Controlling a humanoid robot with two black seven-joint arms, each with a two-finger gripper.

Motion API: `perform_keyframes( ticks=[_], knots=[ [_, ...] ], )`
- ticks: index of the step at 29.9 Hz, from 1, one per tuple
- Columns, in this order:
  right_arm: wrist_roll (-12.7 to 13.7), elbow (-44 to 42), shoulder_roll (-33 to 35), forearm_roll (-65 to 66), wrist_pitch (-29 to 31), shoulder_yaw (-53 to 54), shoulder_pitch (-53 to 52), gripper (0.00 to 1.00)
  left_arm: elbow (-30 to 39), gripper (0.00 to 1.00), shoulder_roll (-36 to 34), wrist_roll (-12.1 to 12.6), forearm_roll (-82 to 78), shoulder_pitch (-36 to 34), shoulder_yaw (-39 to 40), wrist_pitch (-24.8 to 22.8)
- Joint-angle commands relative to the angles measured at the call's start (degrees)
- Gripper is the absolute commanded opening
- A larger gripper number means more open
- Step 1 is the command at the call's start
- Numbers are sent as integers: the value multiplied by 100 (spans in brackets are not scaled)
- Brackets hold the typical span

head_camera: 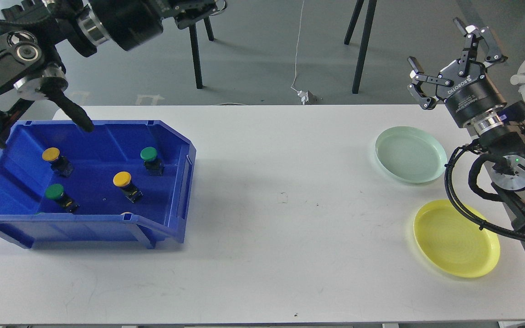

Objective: Pass button and place on color plate

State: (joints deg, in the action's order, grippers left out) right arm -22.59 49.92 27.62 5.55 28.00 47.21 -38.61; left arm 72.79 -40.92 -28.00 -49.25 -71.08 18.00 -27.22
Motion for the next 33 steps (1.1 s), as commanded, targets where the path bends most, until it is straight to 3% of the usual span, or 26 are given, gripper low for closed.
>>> perform_keyframes(
  ticks=[1, 5, 12, 20, 33],
  knots=[
    [1, 0, 7, -2, 0, 52, 72, 99, 69, 87, -494, 0, -1312, -687, -1278, 217],
    [-8, -9, 7, -2, 0, 148, 160, 99, 52, 86, -1162, 0, -2701, -890, -2053, 349],
    [1, -9, -11, -2, 0, 184, 275, 99, 69, 86, -1998, 0, -4154, -558, -2388, 349],
    [-8, -9, -2, -2, 0, 193, 336, 99, 60, 86, -1990, 0, -4383, 243, -2380, 323],
    [-8, -18, 59, -2, 0, 201, 451, 99, -466, 86, -1472, 0, -4374, 718, -2353, 340]
  ],
)
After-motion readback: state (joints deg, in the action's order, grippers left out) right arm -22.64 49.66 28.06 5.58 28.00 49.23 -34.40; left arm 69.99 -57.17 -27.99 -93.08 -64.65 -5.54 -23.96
